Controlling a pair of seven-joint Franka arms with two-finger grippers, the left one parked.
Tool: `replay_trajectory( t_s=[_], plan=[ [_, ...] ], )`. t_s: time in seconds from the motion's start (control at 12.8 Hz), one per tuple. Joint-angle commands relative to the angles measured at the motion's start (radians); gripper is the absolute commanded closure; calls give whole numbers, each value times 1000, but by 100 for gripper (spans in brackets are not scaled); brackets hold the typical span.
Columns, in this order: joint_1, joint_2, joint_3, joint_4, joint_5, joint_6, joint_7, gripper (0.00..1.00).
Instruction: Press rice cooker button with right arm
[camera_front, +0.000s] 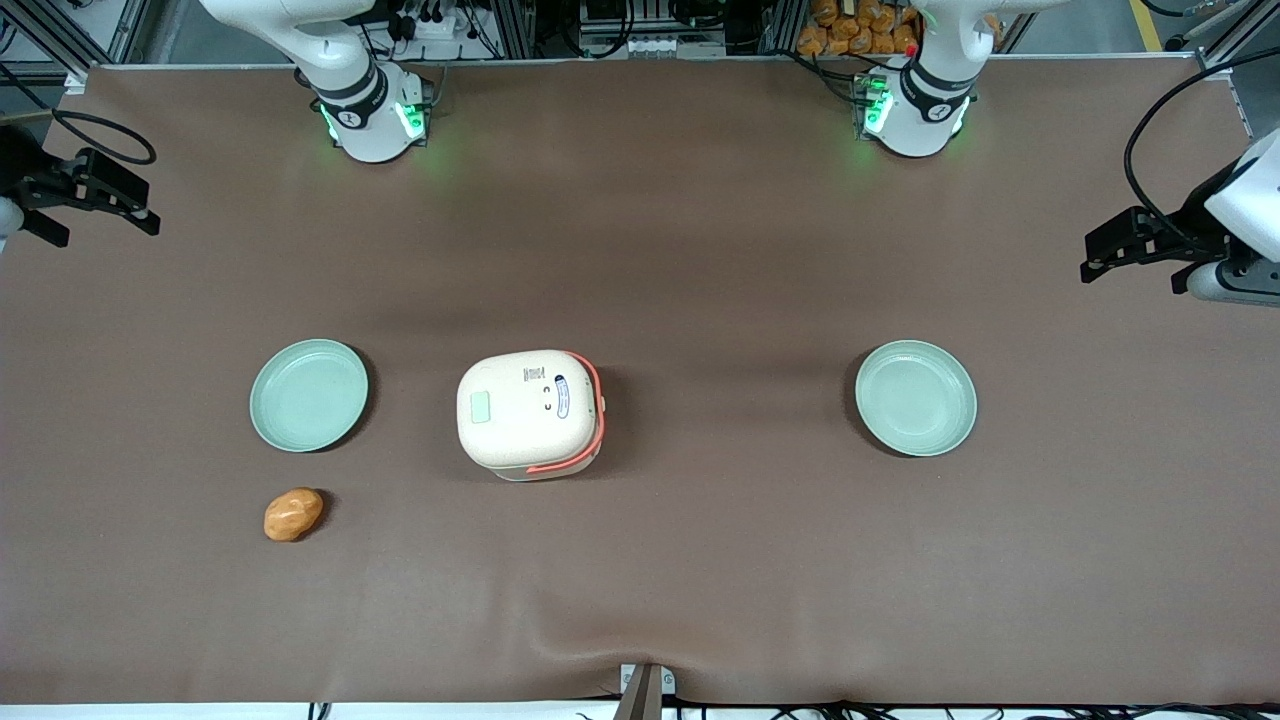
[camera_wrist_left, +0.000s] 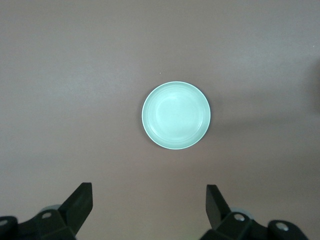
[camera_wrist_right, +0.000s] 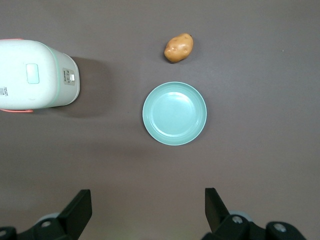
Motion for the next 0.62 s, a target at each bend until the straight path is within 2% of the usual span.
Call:
replay_trajectory(
  t_s=[0.0,0.55],
  plan=[
    [1,0,-3,12,6,-11,10,0],
    [18,35,5,33,21,5,13,0]
  ],
)
